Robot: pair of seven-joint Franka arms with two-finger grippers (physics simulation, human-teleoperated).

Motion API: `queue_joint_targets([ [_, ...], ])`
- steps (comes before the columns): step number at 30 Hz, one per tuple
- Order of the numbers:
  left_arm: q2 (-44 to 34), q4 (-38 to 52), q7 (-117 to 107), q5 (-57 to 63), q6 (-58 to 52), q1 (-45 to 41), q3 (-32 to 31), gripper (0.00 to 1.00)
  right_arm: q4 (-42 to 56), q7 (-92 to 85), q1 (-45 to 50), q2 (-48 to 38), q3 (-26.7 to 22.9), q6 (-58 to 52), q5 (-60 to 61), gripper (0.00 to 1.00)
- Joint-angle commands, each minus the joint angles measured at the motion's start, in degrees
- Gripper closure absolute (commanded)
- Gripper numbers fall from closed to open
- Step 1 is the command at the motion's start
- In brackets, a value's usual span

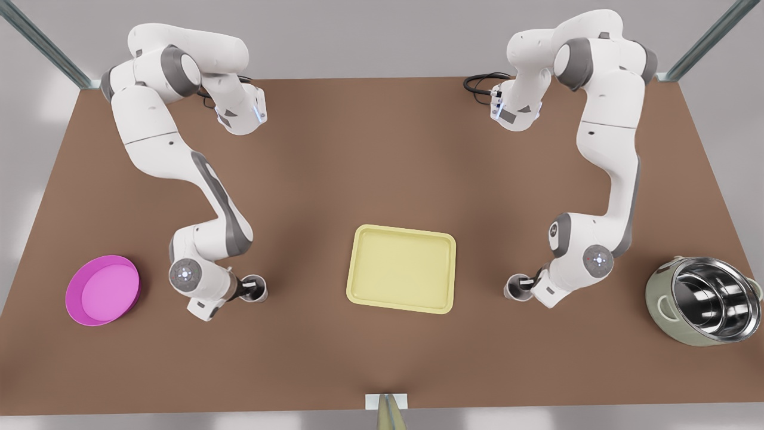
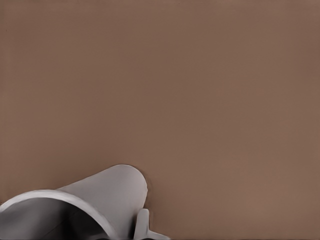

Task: Use both arms to respectively pick up the white IKEA cups from the middle-left and middle-right positions, then place the white IKEA cups onto the middle-middle tray, ensuring that the cups remain upright and do not tip over

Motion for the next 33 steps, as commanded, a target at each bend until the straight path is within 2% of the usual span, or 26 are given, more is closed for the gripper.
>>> queue_joint_targets([
  [1,-0.06,2.02,-4.92,-0.04,-2.83,-0.11,-0.35,0.79,0.20,1.53,0.05,-1.20,2.68,-0.18,-0.40,0.79],
  [3,-0.06,6.22,-6.50,-0.21,-9.23,-1.60,-0.35,0.79,0.20,2.06,0.31,-2.17,7.78,-0.70,-0.40,0.79],
  [4,0.03,11.24,-11.51,-0.12,-16.54,-2.83,-1.05,0.79,0.20,2.14,2.15,-2.00,8.31,-0.62,-0.40,0.79],
  [5,0.03,11.78,-21.09,-0.21,-17.52,-2.83,-5.53,0.79,0.91,3.64,4.61,-1.65,8.31,-0.26,-0.40,0.79],
  [6,0.29,11.78,-27.68,-0.04,-17.26,-3.36,-10.01,0.79,2.31,5.66,7.42,-1.38,8.22,-0.09,-0.40,0.79],
  [9,1.61,11.34,-34.90,-0.04,-14.44,-8.19,-13.36,0.79,4.60,11.63,11.56,-1.03,8.22,0.00,-0.40,0.79],
  [13,4.68,11.42,-36.13,3.12,-7.50,-10.48,-13.45,0.79,8.99,13.13,15.25,1.34,8.22,0.70,0.30,0.79],
  [20,7.32,11.25,-36.04,3.57,-2.67,-10.13,-13.45,0.79,11.45,21.74,19.82,7.49,7.87,6.06,-0.58,0.79],
  [21,7.76,11.25,-35.96,3.66,-2.49,-10.13,-13.45,0.66,11.45,21.74,19.91,8.37,7.78,6.68,-0.58,0.79],
  [22,7.76,11.25,-35.87,3.66,-2.49,-9.95,-13.45,0.40,11.45,21.66,19.91,9.08,7.78,6.85,-0.58,0.79],
  [23,7.85,11.25,-35.87,3.66,-2.49,-9.95,-13.45,0.20,11.37,21.66,20.00,9.51,7.78,7.82,-0.58,0.79],
  [25,7.85,11.25,-35.78,3.66,-2.49,-9.95,-13.45,0.00,11.37,21.66,20.70,10.48,7.70,8.70,-2.25,0.79],
  [31,7.59,11.25,-35.69,3.74,-3.28,-9.51,-13.53,0.00,11.54,21.74,20.52,11.89,7.43,10.63,-2.16,0.79],
  [32,7.23,11.25,-35.69,3.74,-3.28,-9.34,-13.53,0.00,11.45,21.74,20.52,11.80,7.43,10.63,-2.34,0.01],
  [33,6.45,11.25,-35.78,3.74,-3.72,-8.98,-13.53,0.00,11.45,21.66,20.61,11.63,7.34,10.63,-2.34,0.00],
])
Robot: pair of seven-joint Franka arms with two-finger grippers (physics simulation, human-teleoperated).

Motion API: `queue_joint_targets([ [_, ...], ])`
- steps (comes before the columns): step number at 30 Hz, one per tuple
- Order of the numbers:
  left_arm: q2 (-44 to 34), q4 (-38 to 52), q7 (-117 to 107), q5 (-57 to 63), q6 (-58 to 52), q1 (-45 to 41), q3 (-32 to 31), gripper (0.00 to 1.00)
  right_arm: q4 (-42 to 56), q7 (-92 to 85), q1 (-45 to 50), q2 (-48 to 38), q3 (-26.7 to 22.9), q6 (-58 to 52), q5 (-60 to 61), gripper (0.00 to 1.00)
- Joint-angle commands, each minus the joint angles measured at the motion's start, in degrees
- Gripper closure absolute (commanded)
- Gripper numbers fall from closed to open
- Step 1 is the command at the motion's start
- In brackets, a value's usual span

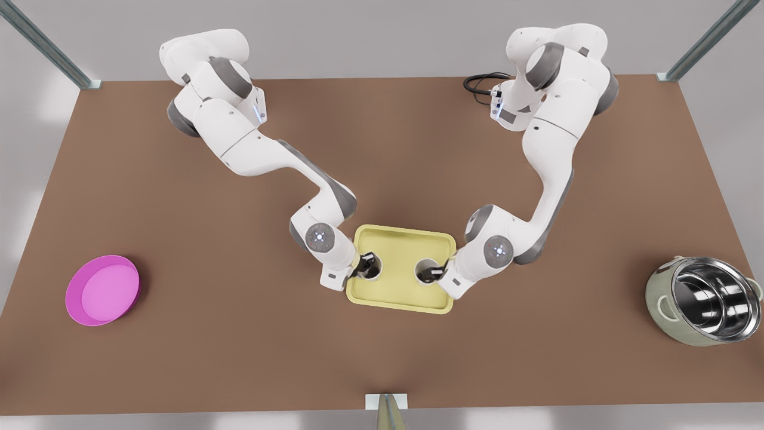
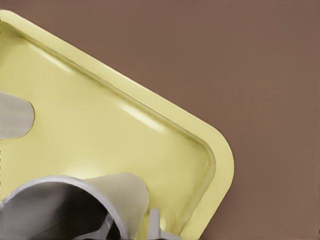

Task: Use both arms to respectively pick up the white IKEA cups from the middle-left and middle-right positions, then place the white IKEA cups onto the middle-middle tray, ensuring that the cups remain upright and do not tip over

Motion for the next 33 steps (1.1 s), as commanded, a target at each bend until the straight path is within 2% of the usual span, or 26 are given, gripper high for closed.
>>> queue_joint_targets([
  [1,-1.45,0.10,-9.85,1.07,-2.51,0.47,-0.03,0.00,0.09,6.26,-0.11,-0.24,0.03,1.20,-0.10,0.00],
  [2,-2.77,0.01,-9.85,1.15,-4.09,1.61,-0.20,0.00,0.09,6.26,-0.11,-0.24,0.03,1.12,-0.10,0.00],
  [3,-6.19,0.80,-9.76,1.94,-10.91,1.88,-0.03,0.00,0.18,6.26,-0.11,-0.24,0.03,1.12,-0.10,0.00],
  [4,-9.98,5.35,-8.54,4.92,-24.00,5.47,-0.55,0.00,0.27,6.26,-0.20,-0.33,0.03,1.12,-0.01,0.00],
  [5,-11.30,13.88,3.23,6.95,-39.32,7.50,-0.73,0.00,0.09,6.18,-0.38,-0.50,0.03,1.03,-0.01,0.00],
  [6,-11.91,17.32,11.58,10.03,-44.87,9.35,-0.82,0.00,-0.08,6.18,-0.29,-1.21,0.12,0.24,0.08,0.00],
  [8,-14.37,18.37,25.65,13.81,-48.66,12.34,-0.38,0.00,-0.70,6.26,-0.29,-2.96,0.29,-1.78,0.16,0.00],
  [9,-22.19,11.98,31.63,11.89,-47.61,9.28,6.46,0.00,-0.61,6.18,-0.64,-4.19,0.38,-3.89,0.16,0.00],
  [10,-29.84,2.66,31.81,3.80,-42.42,1.45,18.06,0.00,-0.61,6.09,-0.99,-5.60,0.47,-6.17,0.43,0.00],
  [11,-32.31,-0.26,31.72,2.38,-41.01,-2.69,23.00,0.00,-0.35,5.83,-1.78,-7.01,0.82,-9.08,0.43,0.00],
  [14,-30.11,3.08,31.81,1.60,-44.00,-2.34,22.30,0.00,-0.08,5.47,-4.77,-11.84,0.91,-19.87,0.52,0.00],
  [17,-28.97,2.56,31.72,-1.30,-43.91,-0.76,22.30,0.00,-0.26,-1.82,-15.57,-12.02,0.91,-26.74,0.17,0.00],
  [19,-29.32,2.73,31.81,-2.62,-44.00,-0.40,21.95,0.00,-0.17,-9.11,-20.06,-11.58,-3.22,-27.80,-0.10,0.00],
  [21,-29.23,2.82,31.81,-2.45,-43.73,-0.49,21.95,0.00,0.01,-18.08,-27.88,-14.12,-3.66,-32.45,-0.98,0.00],
  [25,-28.97,2.56,31.90,-2.54,-41.98,-0.40,21.95,0.00,-4.04,-18.61,-30.44,-32.41,-3.40,-41.86,1.13,0.00],
  [27,-28.88,2.47,31.90,-2.54,-42.15,-0.32,22.03,0.00,-4.13,-18.61,-31.14,-35.83,-3.75,-42.92,4.82,0.00],
  [33,-28.79,2.47,31.81,-2.63,-42.24,-0.05,22.03,0.00,-4.57,-18.78,-31.14,-37.15,-3.57,-43.44,5.44,0.00],
])
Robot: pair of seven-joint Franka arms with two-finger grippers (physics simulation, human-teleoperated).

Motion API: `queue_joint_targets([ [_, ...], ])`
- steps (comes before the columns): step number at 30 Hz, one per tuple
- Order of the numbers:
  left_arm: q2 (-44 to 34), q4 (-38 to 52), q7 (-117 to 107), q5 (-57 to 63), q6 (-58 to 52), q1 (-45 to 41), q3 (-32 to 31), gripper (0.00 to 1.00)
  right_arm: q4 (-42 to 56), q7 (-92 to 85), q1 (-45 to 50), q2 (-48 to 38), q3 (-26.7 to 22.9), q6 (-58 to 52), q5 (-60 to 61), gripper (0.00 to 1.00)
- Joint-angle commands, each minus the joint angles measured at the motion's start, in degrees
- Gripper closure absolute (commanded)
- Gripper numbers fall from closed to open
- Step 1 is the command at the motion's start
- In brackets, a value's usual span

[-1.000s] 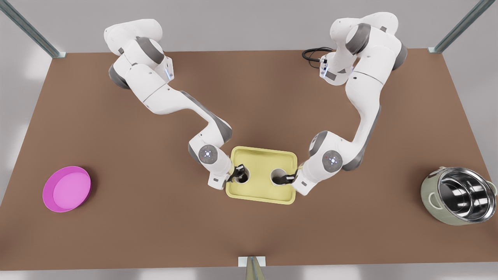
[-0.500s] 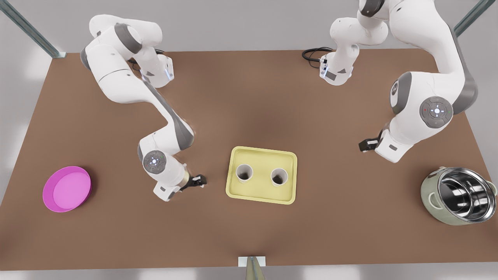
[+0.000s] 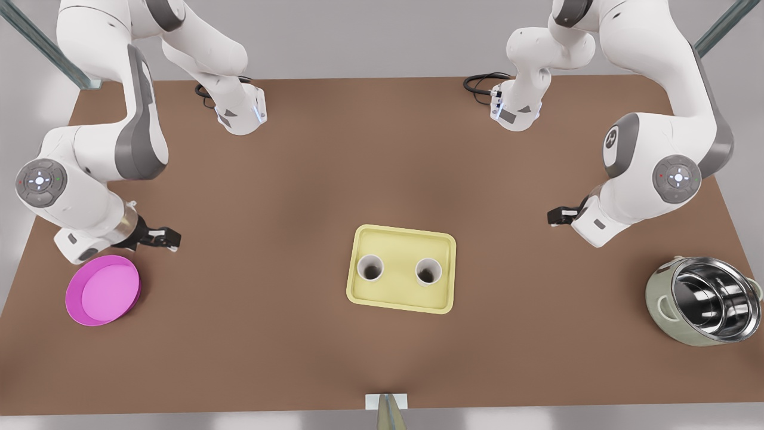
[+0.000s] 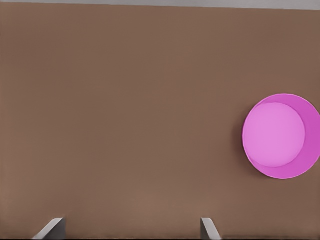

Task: Use both arms to respectively pick up the white IKEA cups from the middle-left and middle-right positions, then place the white IKEA cups onto the middle-middle tray, ensuring that the cups remain upright and do not tip over

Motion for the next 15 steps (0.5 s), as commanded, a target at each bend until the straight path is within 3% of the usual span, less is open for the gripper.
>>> queue_joint_targets([
  [1,-0.05,0.05,7.20,-0.11,-0.25,-0.14,-0.08,0.00,-0.30,-9.54,-0.04,-0.43,0.01,-3.29,0.93,0.00],
  [7,-0.05,0.05,7.11,-0.11,0.02,-0.32,-0.08,0.00,3.83,-10.07,0.05,1.50,-0.34,-5.40,0.40,0.00],
  [10,-0.05,0.05,7.11,-0.11,-0.07,-0.32,-0.08,0.00,4.01,-12.71,4.09,-1.04,-5.52,-6.72,0.93,0.00],
  [11,-0.05,0.05,7.11,-0.11,-0.07,-0.32,-0.08,0.00,3.22,-12.44,9.35,-2.80,-11.40,-6.37,1.19,0.00],
  [15,-0.05,0.13,7.11,-0.02,0.11,-0.41,-0.08,0.00,-1.17,-12.00,10.25,-6.14,-12.56,-5.75,1.46,0.00],
])
